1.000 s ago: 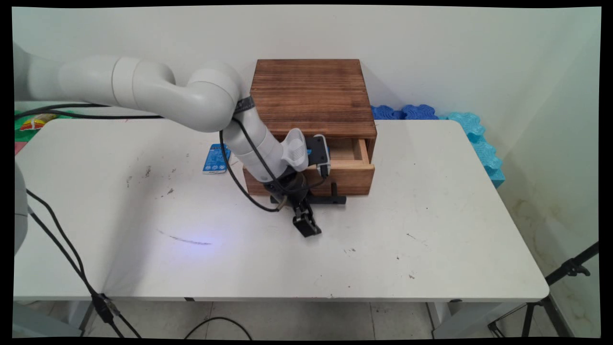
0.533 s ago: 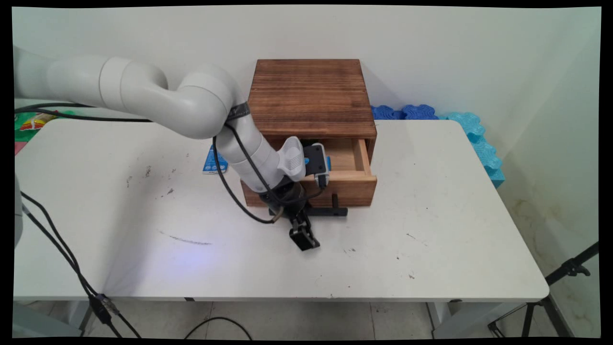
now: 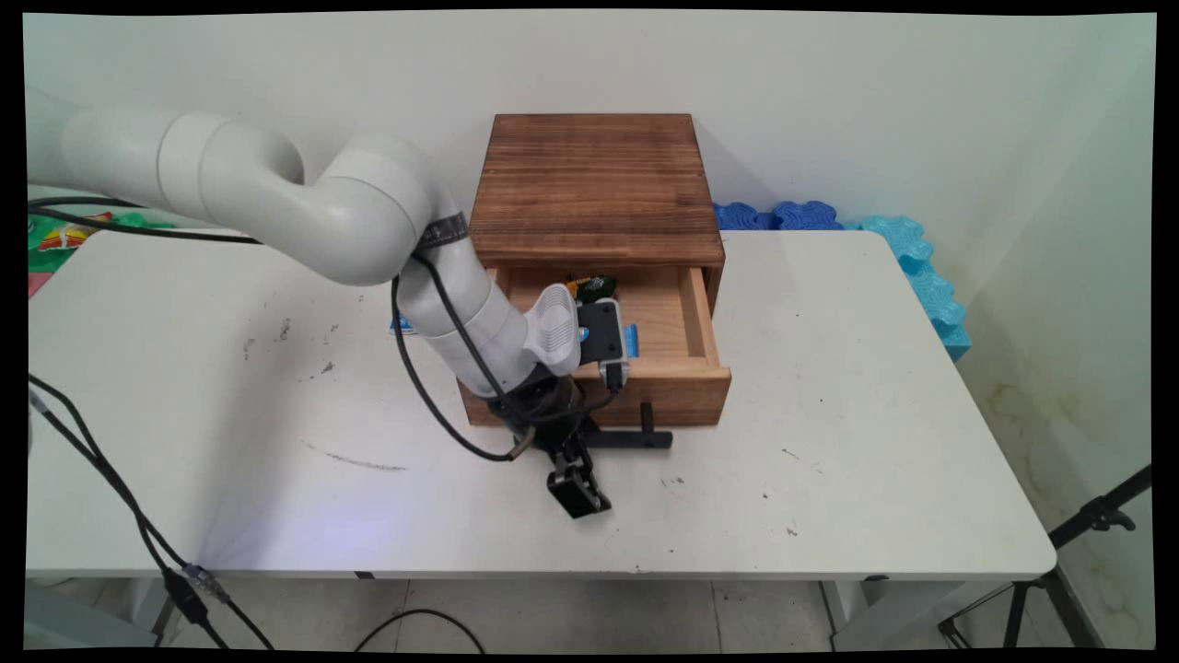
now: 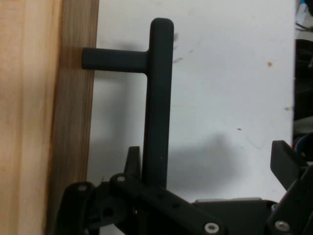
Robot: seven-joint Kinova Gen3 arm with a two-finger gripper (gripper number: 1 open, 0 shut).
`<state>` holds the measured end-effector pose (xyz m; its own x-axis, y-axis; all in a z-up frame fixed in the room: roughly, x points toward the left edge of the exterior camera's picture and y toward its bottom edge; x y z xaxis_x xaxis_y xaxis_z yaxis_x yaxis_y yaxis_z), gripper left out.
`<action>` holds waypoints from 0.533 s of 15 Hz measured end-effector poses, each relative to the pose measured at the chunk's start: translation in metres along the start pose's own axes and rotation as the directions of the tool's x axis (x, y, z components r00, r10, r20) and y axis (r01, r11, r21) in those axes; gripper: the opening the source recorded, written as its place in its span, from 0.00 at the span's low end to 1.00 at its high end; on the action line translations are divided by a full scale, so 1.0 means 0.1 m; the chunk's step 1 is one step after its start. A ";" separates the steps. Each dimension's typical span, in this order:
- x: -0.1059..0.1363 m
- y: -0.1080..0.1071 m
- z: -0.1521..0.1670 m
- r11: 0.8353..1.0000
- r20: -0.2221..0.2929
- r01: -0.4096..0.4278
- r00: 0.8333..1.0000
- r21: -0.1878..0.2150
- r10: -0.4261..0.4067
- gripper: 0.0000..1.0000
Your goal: Open the drawer
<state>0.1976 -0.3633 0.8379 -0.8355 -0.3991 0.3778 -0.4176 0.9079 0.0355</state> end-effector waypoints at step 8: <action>-0.05 0.34 -0.10 0.999 0.004 -0.009 1.000 -0.049 0.009 1.00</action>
<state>0.1916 -0.3293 0.8464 -0.8405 -0.3915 0.3745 -0.3925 0.9165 0.0772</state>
